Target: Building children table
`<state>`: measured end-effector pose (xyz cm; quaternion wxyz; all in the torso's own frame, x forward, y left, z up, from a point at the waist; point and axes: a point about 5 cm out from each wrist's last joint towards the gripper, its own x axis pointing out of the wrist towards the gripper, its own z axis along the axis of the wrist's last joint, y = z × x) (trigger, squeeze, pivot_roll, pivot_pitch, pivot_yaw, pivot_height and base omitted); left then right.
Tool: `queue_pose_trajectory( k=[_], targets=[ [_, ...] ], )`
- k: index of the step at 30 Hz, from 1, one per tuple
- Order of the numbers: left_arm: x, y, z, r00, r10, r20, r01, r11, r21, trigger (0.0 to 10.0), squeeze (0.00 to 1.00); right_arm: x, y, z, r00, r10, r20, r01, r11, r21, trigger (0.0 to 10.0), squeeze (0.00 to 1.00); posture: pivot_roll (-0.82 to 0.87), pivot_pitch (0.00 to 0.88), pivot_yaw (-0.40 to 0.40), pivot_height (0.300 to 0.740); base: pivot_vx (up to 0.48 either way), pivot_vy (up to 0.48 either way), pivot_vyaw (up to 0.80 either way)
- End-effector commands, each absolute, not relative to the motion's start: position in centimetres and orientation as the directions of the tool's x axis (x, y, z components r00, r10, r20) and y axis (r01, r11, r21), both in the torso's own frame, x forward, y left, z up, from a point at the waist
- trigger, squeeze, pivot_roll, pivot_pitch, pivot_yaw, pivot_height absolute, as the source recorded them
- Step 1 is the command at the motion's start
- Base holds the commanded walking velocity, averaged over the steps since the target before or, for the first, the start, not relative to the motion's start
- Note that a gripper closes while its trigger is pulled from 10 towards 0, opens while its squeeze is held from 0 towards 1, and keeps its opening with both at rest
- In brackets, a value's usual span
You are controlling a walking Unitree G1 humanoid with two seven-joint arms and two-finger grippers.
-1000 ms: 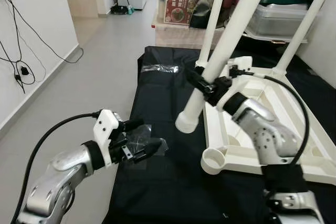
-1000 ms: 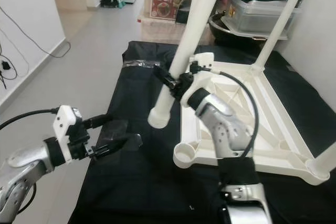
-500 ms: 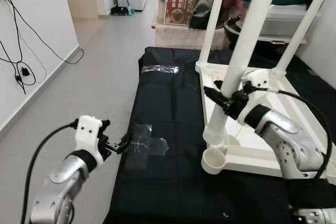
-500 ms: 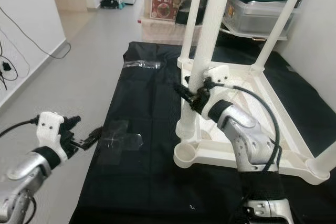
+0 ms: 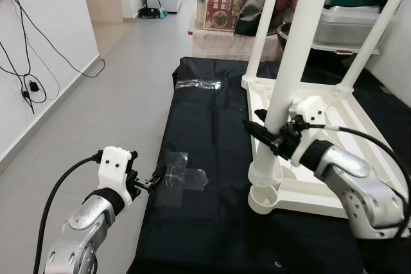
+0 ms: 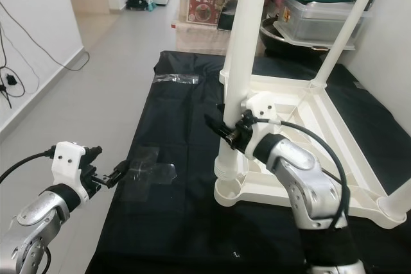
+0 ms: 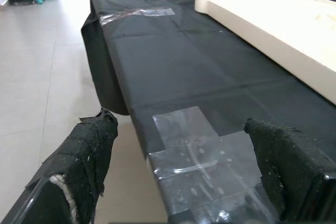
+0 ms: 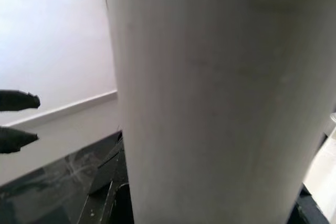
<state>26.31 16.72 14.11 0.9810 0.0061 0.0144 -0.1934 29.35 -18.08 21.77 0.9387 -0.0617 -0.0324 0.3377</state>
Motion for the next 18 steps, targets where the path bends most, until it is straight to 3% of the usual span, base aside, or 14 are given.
queue_pose_trajectory(
  k=[1, 9, 18],
  targets=[
    [26.4, 16.5, 13.7, 0.925, -0.378, -0.04, 0.378, 0.926, 0.004, 10.0, 0.0, 29.0, -18.3, 22.1, 0.764, 0.645, 0.017, -0.634, 0.756, -0.161, 0.0, 0.0, -0.07, 0.0, -0.06, 0.74, 0.0, 0.0, 0.0],
    [26.5, 16.4, 13.7, 0.926, -0.376, -0.04, 0.377, 0.926, 0.005, 10.0, 0.0, 28.1, -18.3, 22.1, 0.755, 0.656, 0.005, -0.645, 0.744, -0.172, 0.0, 0.0, -0.07, 0.0, -0.056, 0.74, 0.0, 0.0, 0.0],
    [26.6, 16.7, 13.7, 0.934, -0.357, -0.033, 0.357, 0.934, 0.01, 10.0, 0.0, 26.3, -15.8, 20.2, 0.714, 0.699, -0.029, -0.689, 0.695, -0.205, 0.0, 0.0, -0.07, 0.0, -0.055, 0.74, 0.0, 0.0, 0.0]
  ],
)
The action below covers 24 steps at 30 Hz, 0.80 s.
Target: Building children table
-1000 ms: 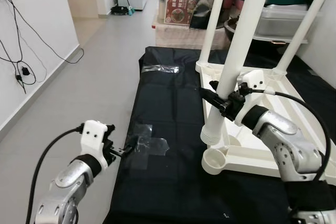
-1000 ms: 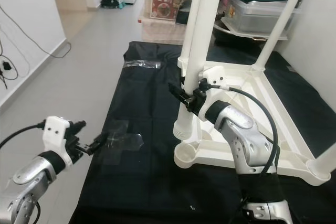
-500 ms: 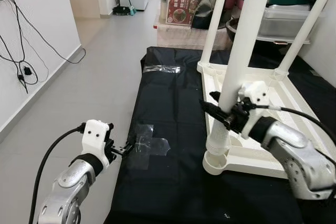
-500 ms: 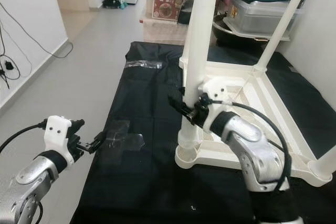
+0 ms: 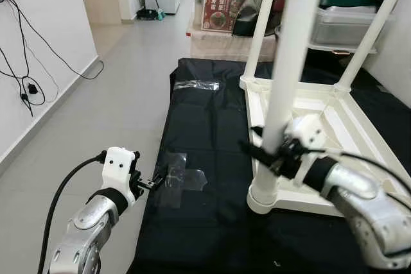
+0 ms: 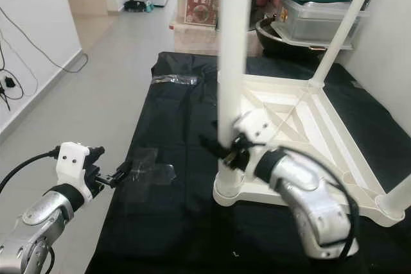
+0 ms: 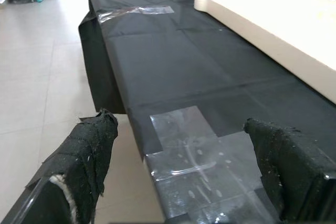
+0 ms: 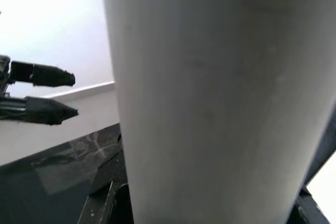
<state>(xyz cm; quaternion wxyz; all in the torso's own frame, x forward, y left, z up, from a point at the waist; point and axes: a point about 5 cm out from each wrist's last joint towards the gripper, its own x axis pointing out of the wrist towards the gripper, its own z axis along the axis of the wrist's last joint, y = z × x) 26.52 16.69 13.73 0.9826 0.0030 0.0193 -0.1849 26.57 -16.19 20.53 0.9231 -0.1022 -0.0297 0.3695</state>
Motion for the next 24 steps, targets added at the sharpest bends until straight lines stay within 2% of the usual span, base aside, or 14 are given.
queue_pose_trajectory(
  k=[1, 15, 24],
  targets=[
    [26.5, 16.7, 13.7, 0.934, -0.354, -0.033, 0.355, 0.935, 0.01, 10.0, 0.0, 26.2, -15.7, 20.0, 0.714, 0.7, -0.032, -0.69, 0.694, -0.205, 0.0, 0.0, -0.07, 0.0, -0.055, 0.74, 0.0, 0.0, 0.0],
    [26.8, 16.9, 13.5, 0.948, -0.318, -0.029, 0.318, 0.948, 0.007, 10.0, 0.0, 26.2, -15.2, 18.0, 0.754, 0.655, -0.051, -0.644, 0.722, -0.252, 0.0, 0.0, -0.06, 0.0, -0.069, 0.74, 0.0, 0.0, 0.0],
    [26.7, 17.2, 13.4, 0.956, -0.293, -0.027, 0.293, 0.956, -0.013, 10.0, 0.0, 26.2, -15.1, 17.0, 0.79, 0.613, -0.023, -0.613, 0.788, -0.06, 0.0, 0.0, -0.06, 0.0, -0.073, 0.74, 0.0, 0.0, 0.0]
  ],
)
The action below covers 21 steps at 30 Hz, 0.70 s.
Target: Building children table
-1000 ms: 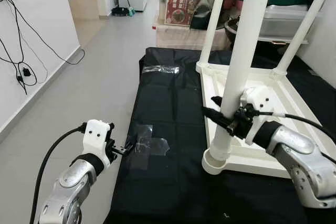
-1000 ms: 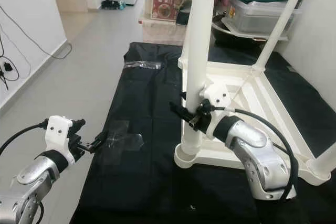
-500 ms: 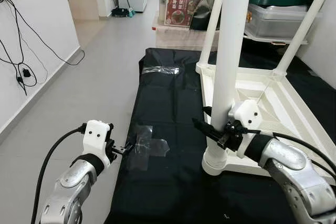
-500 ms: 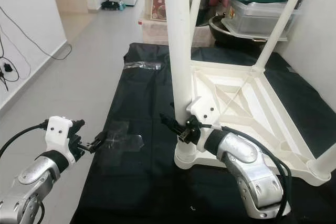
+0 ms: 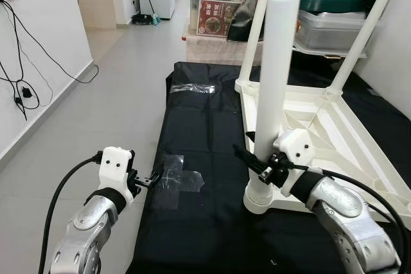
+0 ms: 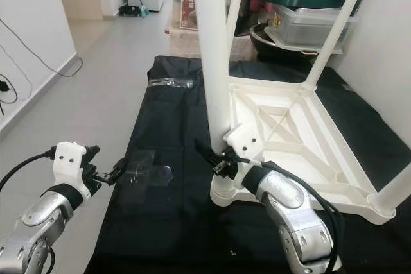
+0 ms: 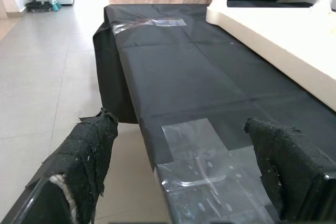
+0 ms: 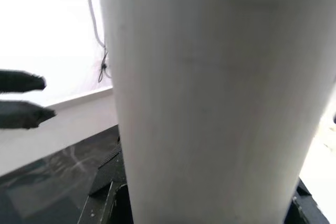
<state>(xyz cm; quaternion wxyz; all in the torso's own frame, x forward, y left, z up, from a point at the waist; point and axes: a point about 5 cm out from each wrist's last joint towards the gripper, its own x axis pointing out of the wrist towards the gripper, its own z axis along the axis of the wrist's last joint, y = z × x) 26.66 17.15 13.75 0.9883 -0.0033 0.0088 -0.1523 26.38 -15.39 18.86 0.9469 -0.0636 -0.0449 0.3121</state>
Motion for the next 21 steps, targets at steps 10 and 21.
queue_pose_trajectory(
  k=[10, 21],
  targets=[
    [27.1, 17.5, 13.4, 0.963, -0.268, -0.026, 0.267, 0.963, -0.016, 10.0, 0.0, 25.6, -14.2, 15.9, 0.766, 0.642, -0.034, -0.641, 0.767, 0.019, 0.0, 0.0, -0.06, 0.0, -0.07, 0.74, 0.0, 0.0, 0.0],
    [27.1, 18.0, 13.5, 0.971, -0.238, -0.021, 0.237, 0.971, -0.021, 10.0, 0.0, 25.3, -13.6, 16.1, 0.669, 0.742, -0.049, -0.743, 0.669, -0.017, 0.0, 0.0, -0.05, 0.0, -0.081, 0.74, 0.0, 0.0, 0.0]
  ],
)
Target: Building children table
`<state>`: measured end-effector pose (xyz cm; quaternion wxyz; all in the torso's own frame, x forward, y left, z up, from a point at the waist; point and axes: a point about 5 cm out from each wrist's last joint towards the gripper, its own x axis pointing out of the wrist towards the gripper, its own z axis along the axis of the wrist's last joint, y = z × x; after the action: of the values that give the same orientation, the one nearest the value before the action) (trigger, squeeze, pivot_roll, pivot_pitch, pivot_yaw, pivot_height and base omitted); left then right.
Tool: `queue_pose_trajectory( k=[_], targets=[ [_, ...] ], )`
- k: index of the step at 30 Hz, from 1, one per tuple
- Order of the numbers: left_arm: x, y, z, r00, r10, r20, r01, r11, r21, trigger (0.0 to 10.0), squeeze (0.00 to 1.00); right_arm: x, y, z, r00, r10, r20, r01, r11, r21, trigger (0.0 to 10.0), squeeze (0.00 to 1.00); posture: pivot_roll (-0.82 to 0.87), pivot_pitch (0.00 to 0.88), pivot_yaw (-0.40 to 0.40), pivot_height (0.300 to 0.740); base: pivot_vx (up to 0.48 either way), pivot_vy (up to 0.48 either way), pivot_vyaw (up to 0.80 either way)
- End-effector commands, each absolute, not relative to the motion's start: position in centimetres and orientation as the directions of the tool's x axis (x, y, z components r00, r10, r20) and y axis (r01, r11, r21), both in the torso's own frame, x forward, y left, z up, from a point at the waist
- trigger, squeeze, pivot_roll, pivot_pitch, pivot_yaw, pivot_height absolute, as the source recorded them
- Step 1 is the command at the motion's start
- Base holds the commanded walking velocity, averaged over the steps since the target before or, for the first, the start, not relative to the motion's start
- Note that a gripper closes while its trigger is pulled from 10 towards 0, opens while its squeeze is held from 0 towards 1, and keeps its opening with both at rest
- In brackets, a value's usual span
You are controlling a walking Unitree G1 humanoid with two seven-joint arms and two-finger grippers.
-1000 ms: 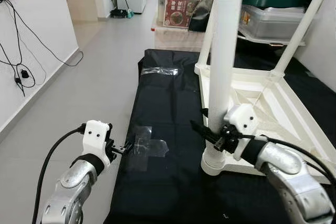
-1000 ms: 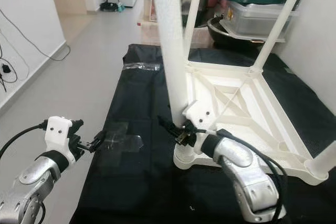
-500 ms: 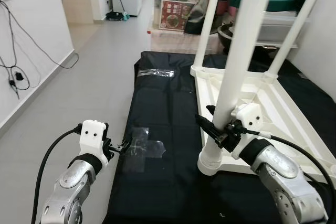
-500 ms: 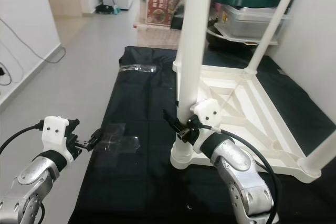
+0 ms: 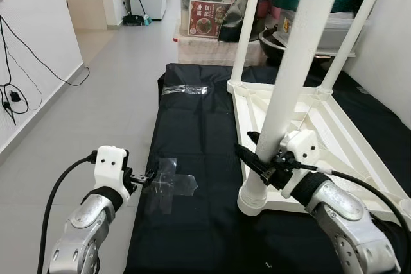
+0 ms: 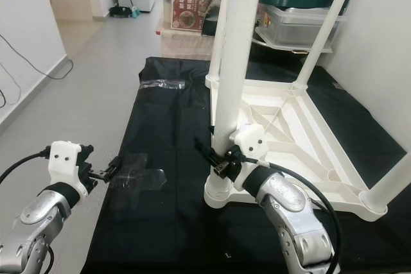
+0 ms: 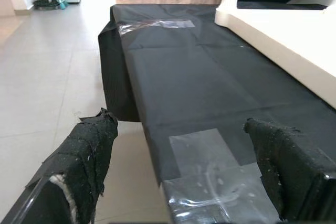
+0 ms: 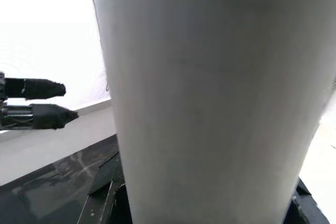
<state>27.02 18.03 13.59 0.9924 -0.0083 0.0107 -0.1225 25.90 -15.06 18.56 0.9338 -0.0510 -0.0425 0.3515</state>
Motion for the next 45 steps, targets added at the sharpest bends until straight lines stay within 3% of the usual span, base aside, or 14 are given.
queue_pose_trajectory(
  k=[1, 4, 13, 28, 34, 38, 40, 41, 43, 44, 45],
  targets=[
    [27.1, 18.0, 13.5, 0.972, -0.236, -0.02, 0.235, 0.972, -0.024, 10.0, 0.0, 25.2, -13.5, 16.0, 0.638, 0.768, -0.054, -0.769, 0.639, -0.017, 0.0, 0.0, -0.05, 0.0, -0.081, 0.74, 0.0, 0.0, 0.0],
    [27.1, 18.1, 13.5, 0.972, -0.233, -0.017, 0.232, 0.972, -0.029, 10.0, 0.0, 25.0, -13.4, 16.0, 0.579, 0.814, -0.048, -0.815, 0.579, 0.004, 0.0, 0.0, -0.04, 0.0, -0.089, 0.74, 0.0, 0.0, 0.0],
    [26.9, 18.5, 13.6, 0.979, -0.203, -0.012, 0.202, 0.978, -0.058, 10.0, 0.0, 26.2, -13.6, 16.1, 0.498, 0.867, -0.007, -0.861, 0.496, 0.112, 0.0, 0.0, -0.02, 0.0, -0.102, 0.74, 0.0, 0.0, 0.0],
    [26.9, 18.9, 13.5, 0.984, -0.177, -0.015, 0.176, 0.981, -0.078, 10.0, 0.0, 26.0, -13.6, 15.7, 0.26, 0.964, -0.053, -0.964, 0.263, 0.046, 0.0, 0.0, 0.0, 0.0, -0.122, 0.74, 0.0, 0.0, 0.0],
    [27.0, 19.2, 13.4, 0.986, -0.165, -0.02, 0.163, 0.983, -0.087, 10.0, 0.0, 25.6, -13.9, 15.2, 0.219, 0.972, -0.081, -0.974, 0.222, 0.034, 0.0, 0.0, 0.0, 0.0, -0.122, 0.74, 0.0, 0.0, 0.0],
    [27.1, 19.1, 13.4, 0.986, -0.164, -0.021, 0.161, 0.983, -0.089, 10.0, 0.0, 25.6, -14.1, 15.1, 0.219, 0.972, -0.091, -0.975, 0.222, 0.027, 0.0, 0.0, 0.0, 0.0, -0.119, 0.74, 0.0, 0.0, 0.0],
    [27.1, 19.1, 13.4, 0.987, -0.161, -0.02, 0.159, 0.983, -0.094, 10.0, 0.0, 26.3, -14.0, 14.8, 0.309, 0.946, -0.098, -0.949, 0.314, 0.042, 0.0, 0.0, 0.0, 0.0, -0.119, 0.74, 0.0, 0.0, 0.0],
    [27.1, 19.1, 13.4, 0.987, -0.161, -0.02, 0.159, 0.983, -0.094, 10.0, 0.0, 26.3, -14.0, 14.8, 0.309, 0.946, -0.098, -0.949, 0.314, 0.042, 0.0, 0.0, 0.0, 0.0, -0.119, 0.74, 0.0, 0.0, 0.0],
    [27.0, 19.1, 13.3, 0.988, -0.154, -0.02, 0.152, 0.984, -0.098, 10.0, 0.0, 27.4, -14.0, 14.2, 0.454, 0.885, -0.102, -0.888, 0.459, 0.026, 0.0, 0.0, 0.0, 0.0, -0.121, 0.74, 0.0, 0.0, 0.0],
    [27.0, 19.1, 13.3, 0.988, -0.154, -0.02, 0.152, 0.984, -0.098, 10.0, 0.0, 27.4, -14.0, 14.2, 0.454, 0.885, -0.102, -0.888, 0.459, 0.026, 0.0, 0.0, 0.0, 0.0, -0.121, 0.74, 0.0, 0.0, 0.0],
    [27.0, 19.2, 13.3, 0.988, -0.151, -0.02, 0.148, 0.984, -0.1, 10.0, 0.0, 27.8, -14.0, 14.0, 0.51, 0.854, -0.1, -0.857, 0.514, 0.017, 0.0, 0.0, 0.0, 0.0, -0.121, 0.74, 0.0, 0.0, 0.0]
  ],
)
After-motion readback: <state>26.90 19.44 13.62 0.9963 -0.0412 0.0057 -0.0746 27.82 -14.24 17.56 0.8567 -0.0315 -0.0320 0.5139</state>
